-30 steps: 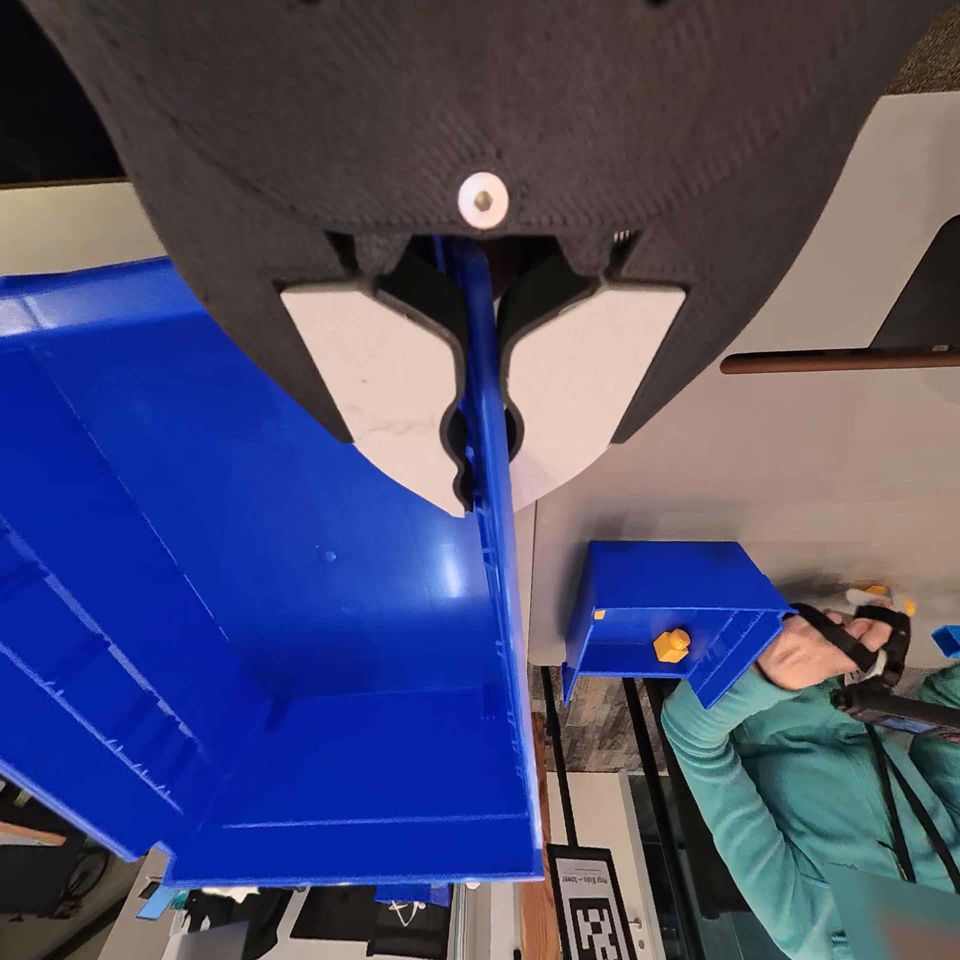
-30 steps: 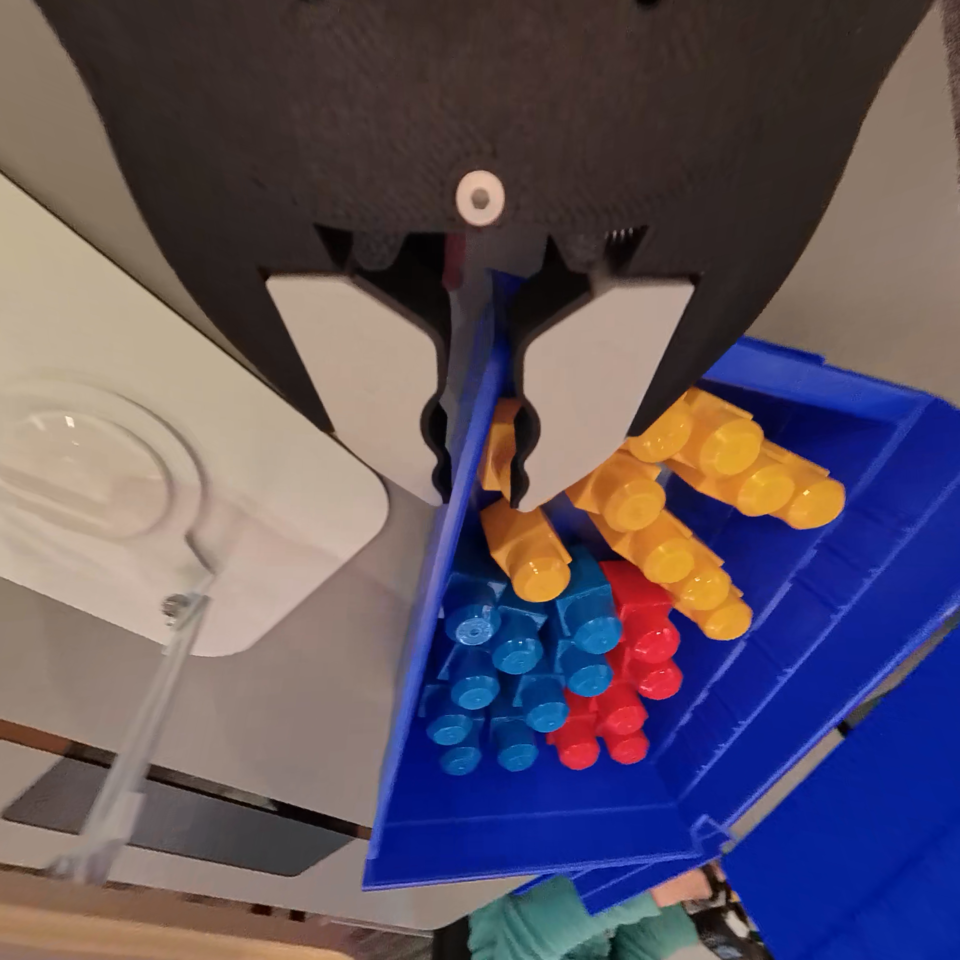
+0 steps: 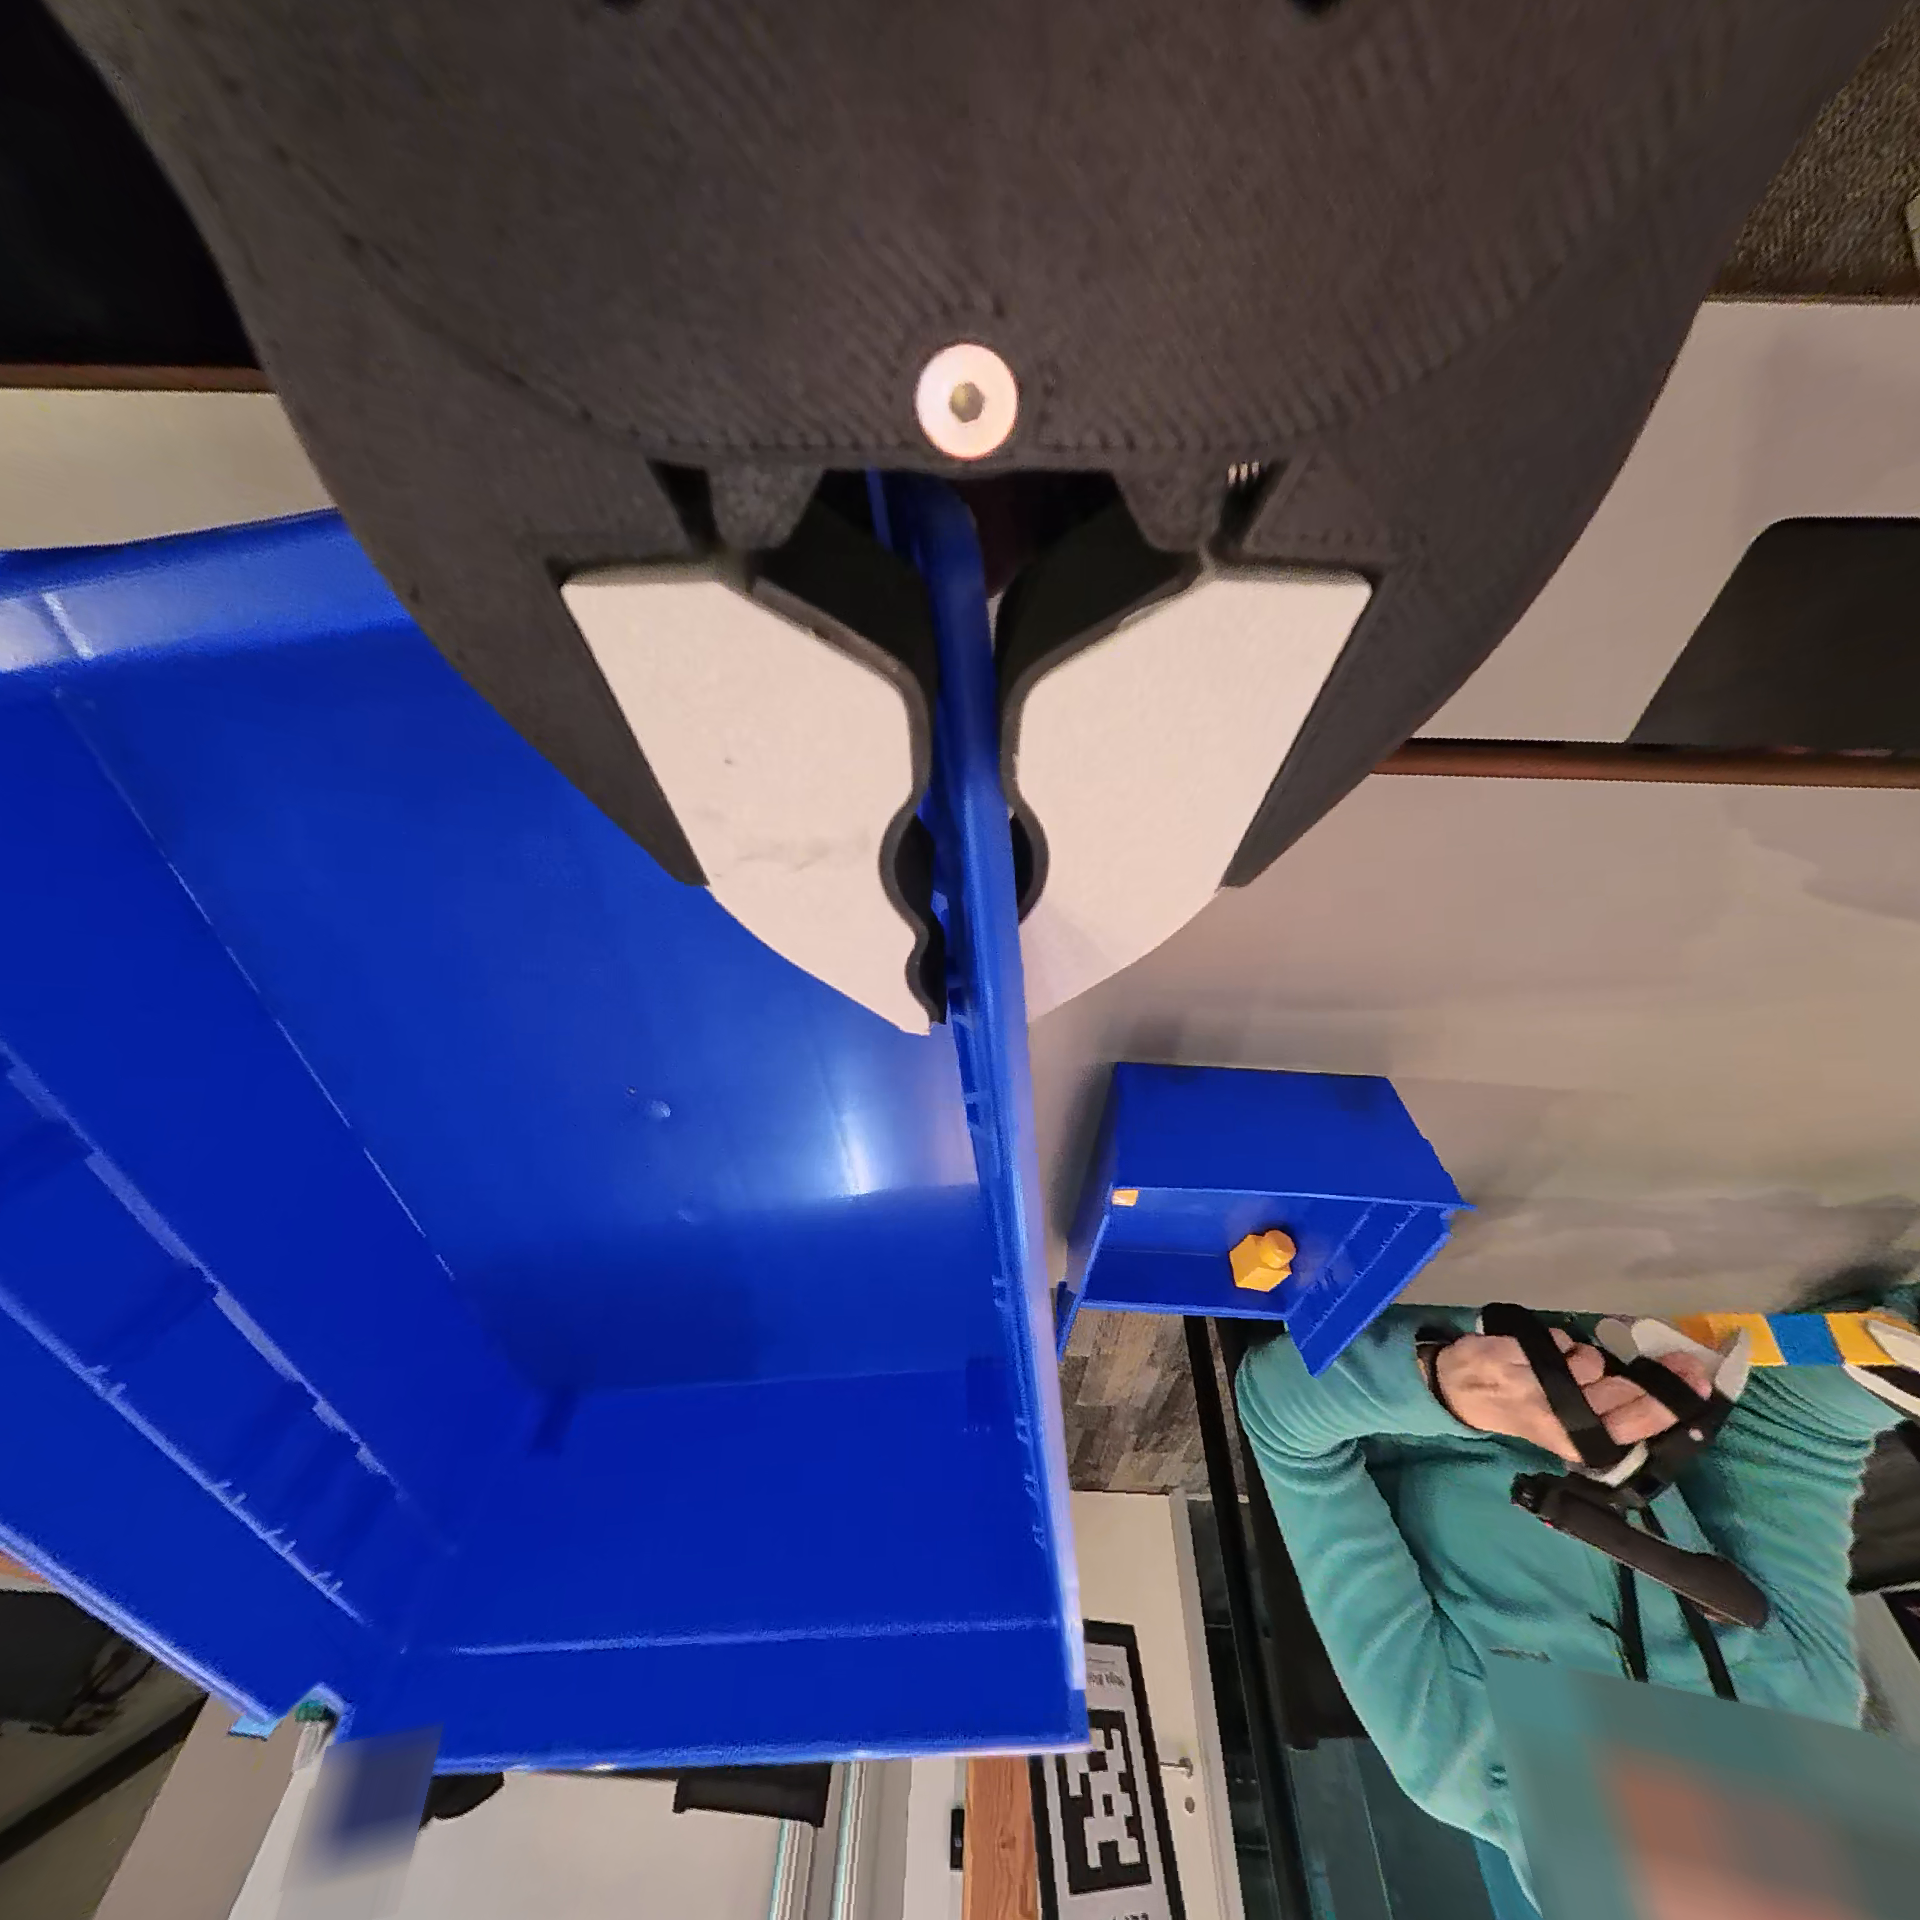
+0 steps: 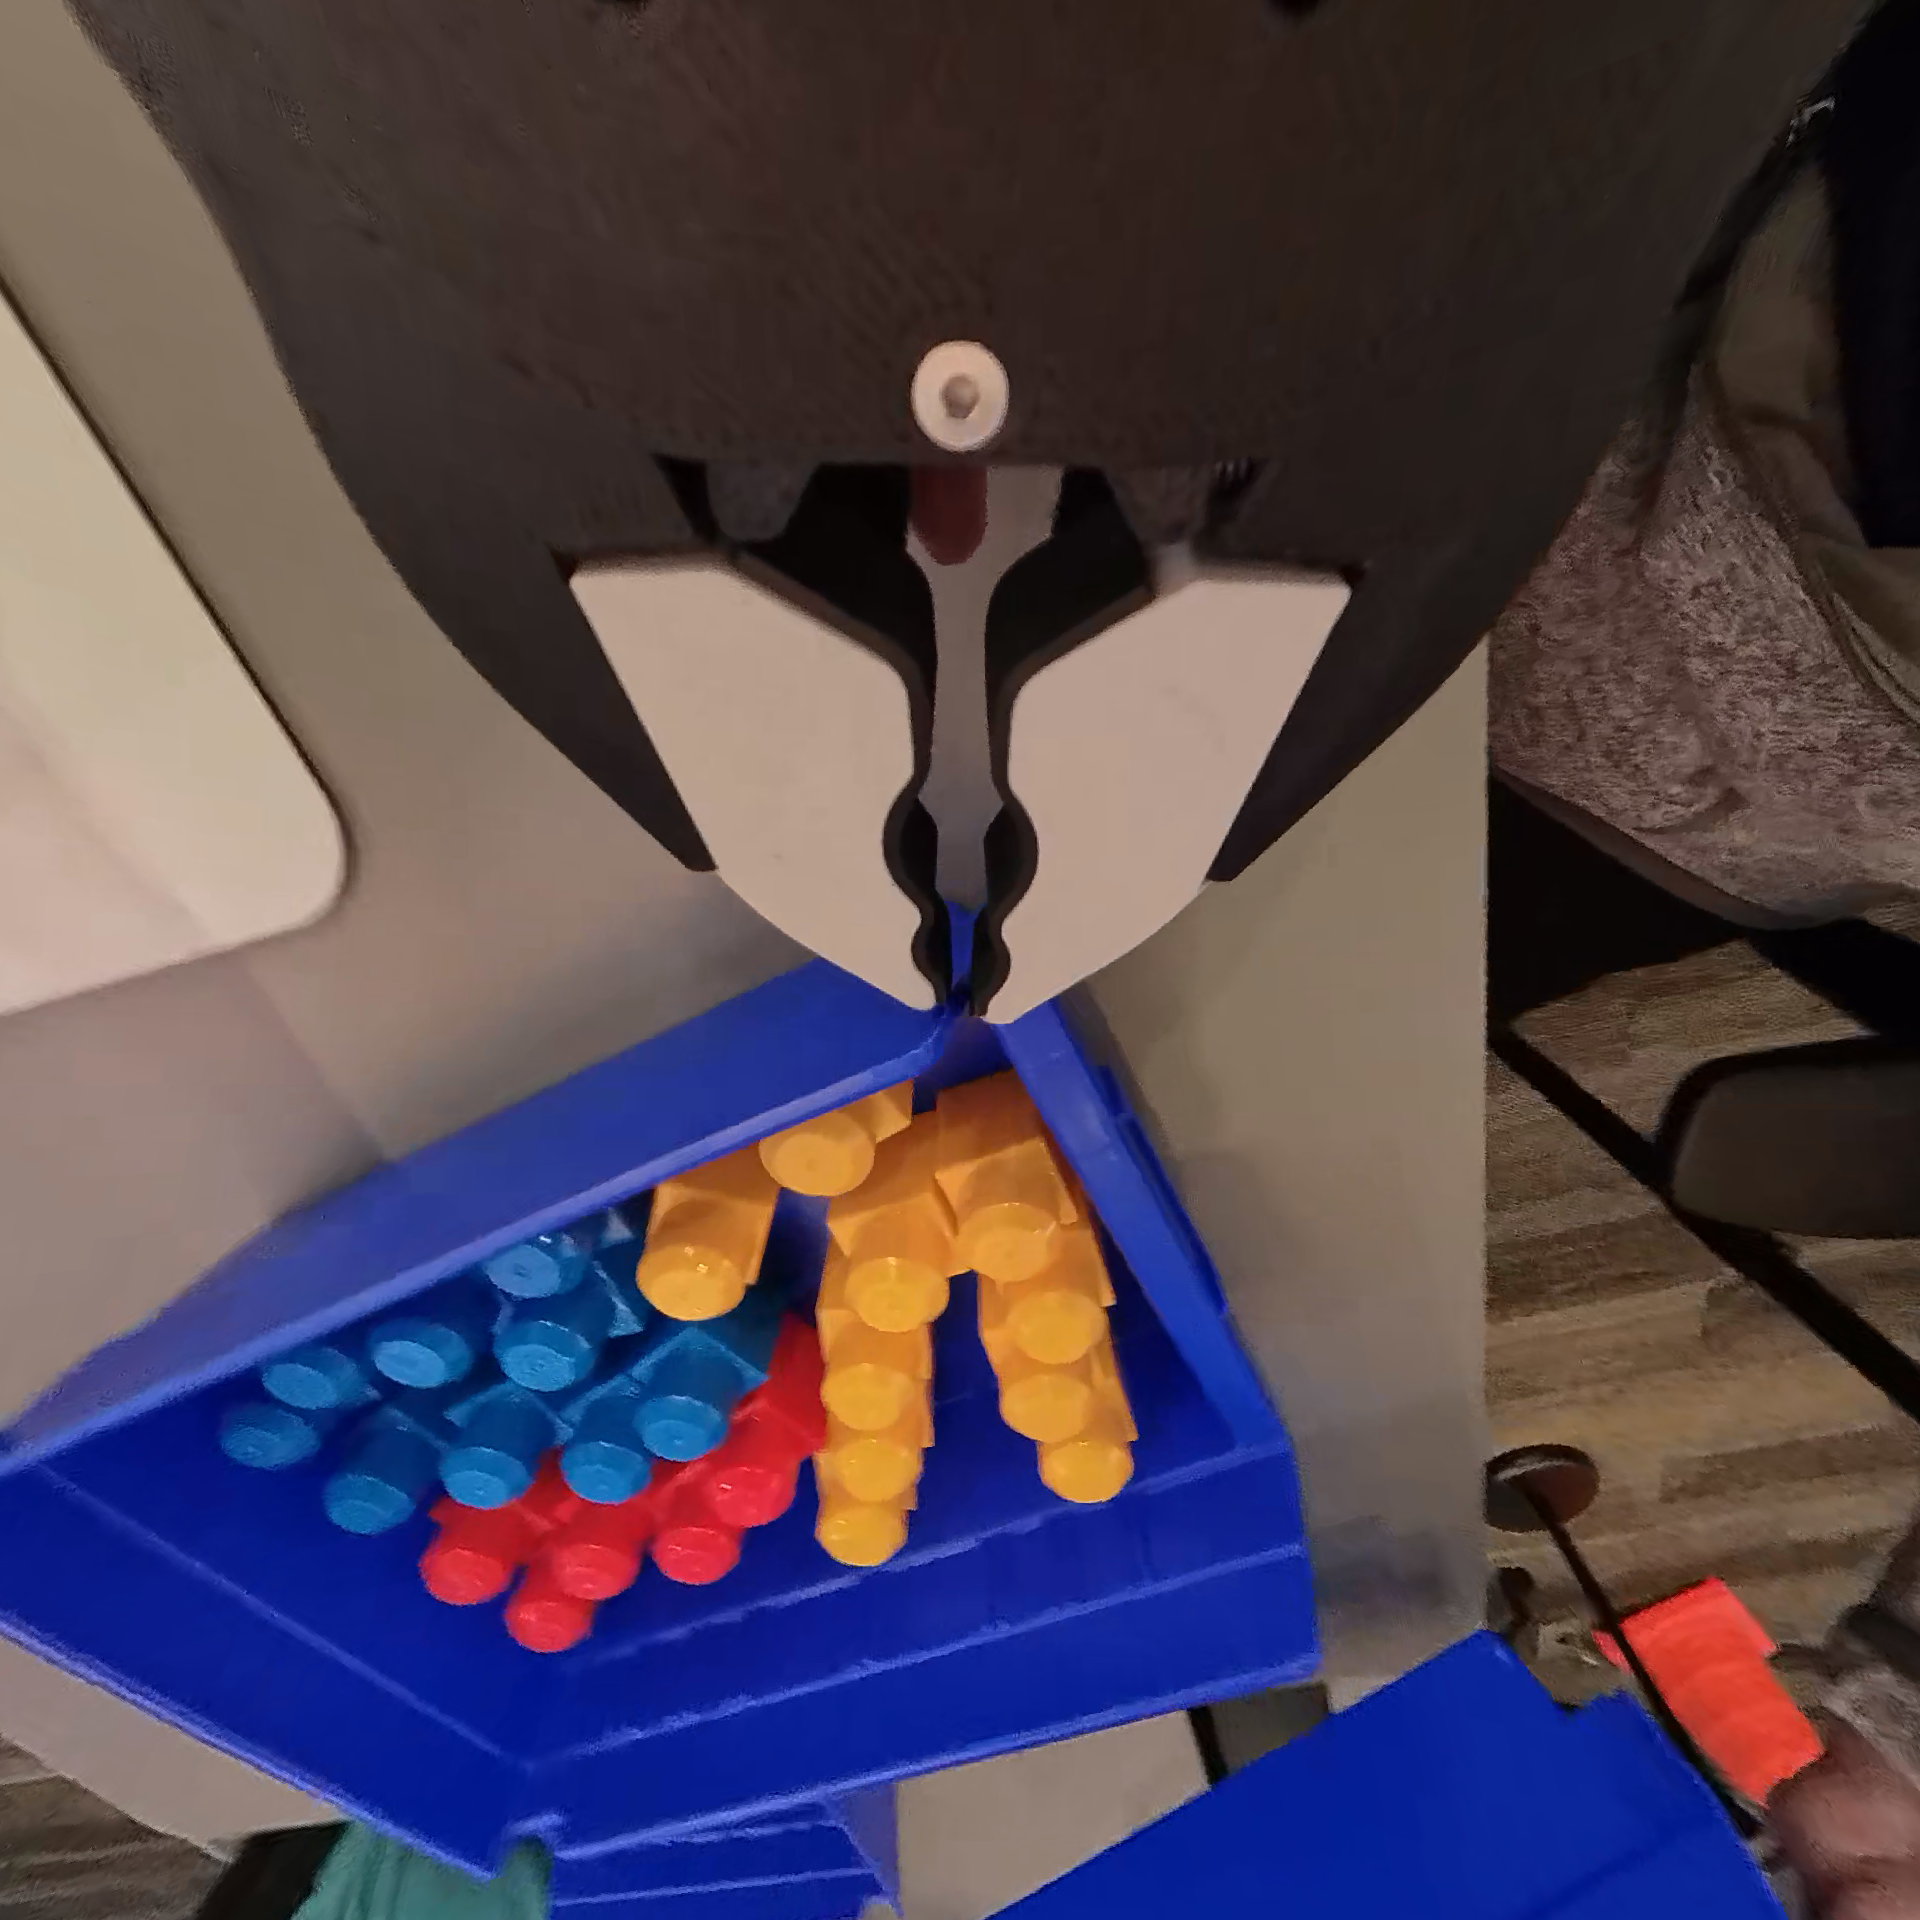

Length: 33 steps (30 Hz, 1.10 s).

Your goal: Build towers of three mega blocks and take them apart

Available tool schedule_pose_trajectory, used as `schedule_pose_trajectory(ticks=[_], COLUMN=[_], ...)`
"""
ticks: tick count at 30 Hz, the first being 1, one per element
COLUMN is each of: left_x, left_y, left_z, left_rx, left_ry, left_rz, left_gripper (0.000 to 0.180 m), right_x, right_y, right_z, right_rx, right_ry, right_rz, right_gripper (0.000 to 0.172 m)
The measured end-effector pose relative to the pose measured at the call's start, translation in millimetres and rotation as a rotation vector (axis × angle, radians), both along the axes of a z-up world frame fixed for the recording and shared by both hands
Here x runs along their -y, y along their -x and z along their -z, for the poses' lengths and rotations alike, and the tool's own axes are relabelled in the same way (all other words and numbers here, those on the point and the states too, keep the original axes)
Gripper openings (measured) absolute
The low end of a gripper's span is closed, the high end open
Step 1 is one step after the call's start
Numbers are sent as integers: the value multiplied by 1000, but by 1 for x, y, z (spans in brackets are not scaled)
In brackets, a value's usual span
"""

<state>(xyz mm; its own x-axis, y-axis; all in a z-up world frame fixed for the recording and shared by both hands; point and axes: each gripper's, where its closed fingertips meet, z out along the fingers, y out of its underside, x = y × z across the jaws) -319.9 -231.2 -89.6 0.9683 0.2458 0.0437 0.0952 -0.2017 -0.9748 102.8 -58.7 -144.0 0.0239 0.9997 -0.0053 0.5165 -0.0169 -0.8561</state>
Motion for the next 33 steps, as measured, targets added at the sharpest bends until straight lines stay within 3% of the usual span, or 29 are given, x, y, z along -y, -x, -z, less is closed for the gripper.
schedule_pose_trajectory(ticks=[3, 8, 11, 15, 24, 33], left_x=[4, 11, 13, 14, 15, 16], left_y=[3, 6, 9, 10, 8, 11], left_z=[-3, -6, -7, -5, -8, -6], left_rx=[-1, 0, -2, 4, 8, 9], left_ry=[-9, -21, -25, -25, -38, -33], left_rz=[-8, -17, -23, -23, -14, -19], left_gripper=[6, 6, 6, 6, 6, 6], right_x=[16, 27, 60, 90, 79, 80], right_y=[23, 33, 32, 43, 73, 104], right_z=[1, -4, -21, -10, 32, 39], right_rx=[-42, -25, -99, -64, 32, 61], right_ry=[35, -131, -237, -339, -399, -480], right_rz=[-52, -89, -213, -353, -426, -425], right_gripper=[4, 3, 0, 0, 0, 0])
